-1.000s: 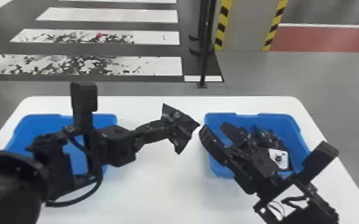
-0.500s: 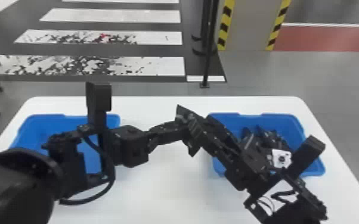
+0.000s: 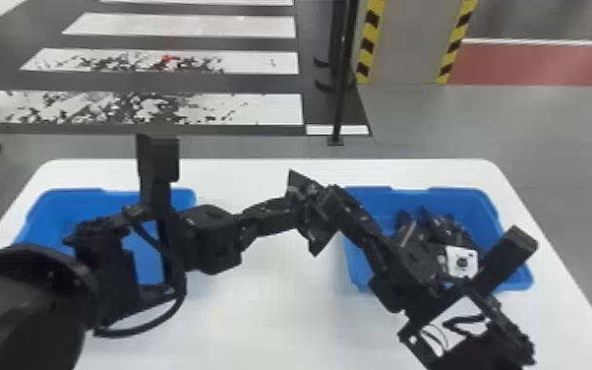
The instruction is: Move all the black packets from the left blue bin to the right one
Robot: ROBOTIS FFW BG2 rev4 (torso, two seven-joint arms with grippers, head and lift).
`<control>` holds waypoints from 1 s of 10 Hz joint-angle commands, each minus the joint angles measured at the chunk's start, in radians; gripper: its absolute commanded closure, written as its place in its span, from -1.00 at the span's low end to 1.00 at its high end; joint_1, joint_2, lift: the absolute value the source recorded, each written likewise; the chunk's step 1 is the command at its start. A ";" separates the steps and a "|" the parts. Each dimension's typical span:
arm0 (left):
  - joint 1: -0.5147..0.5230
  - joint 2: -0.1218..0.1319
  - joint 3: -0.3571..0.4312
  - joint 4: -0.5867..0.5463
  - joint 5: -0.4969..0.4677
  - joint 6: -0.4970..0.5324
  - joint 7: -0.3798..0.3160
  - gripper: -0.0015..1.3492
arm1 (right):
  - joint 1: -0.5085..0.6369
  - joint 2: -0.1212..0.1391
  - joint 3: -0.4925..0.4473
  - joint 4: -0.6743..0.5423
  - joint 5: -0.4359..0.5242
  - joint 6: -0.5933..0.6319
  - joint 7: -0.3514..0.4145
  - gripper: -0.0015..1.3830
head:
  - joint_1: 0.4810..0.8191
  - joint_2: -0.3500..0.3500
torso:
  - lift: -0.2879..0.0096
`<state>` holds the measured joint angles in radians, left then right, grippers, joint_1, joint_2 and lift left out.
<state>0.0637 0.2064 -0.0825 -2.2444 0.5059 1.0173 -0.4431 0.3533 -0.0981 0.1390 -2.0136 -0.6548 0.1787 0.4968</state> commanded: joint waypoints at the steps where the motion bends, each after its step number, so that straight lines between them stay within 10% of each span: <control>1: 0.007 -0.002 0.005 0.002 0.017 -0.026 0.007 0.71 | -0.002 0.001 0.007 0.002 -0.025 0.013 0.002 0.85 | 0.27 -0.07 | 0.01; 3: 0.044 -0.009 0.027 0.007 0.052 -0.068 0.014 -0.66 | -0.034 0.001 -0.017 0.027 -0.049 0.013 0.000 0.85 | 0.27 -0.04 | 0.01; 4: 0.086 -0.009 0.045 0.005 0.068 -0.107 0.012 -0.89 | -0.059 -0.002 -0.041 0.046 -0.055 0.013 0.000 0.85 | 0.27 -0.05 | 0.01; 10: 0.388 -0.071 0.188 -0.204 0.092 -0.230 -0.003 -0.76 | -0.189 -0.020 -0.291 0.253 0.116 -0.022 -0.024 0.85 | 0.27 -0.21 | 0.01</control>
<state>0.4257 0.1426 0.0951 -2.4353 0.5954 0.7996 -0.4471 0.1664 -0.1180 -0.1013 -1.7770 -0.5732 0.1590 0.4734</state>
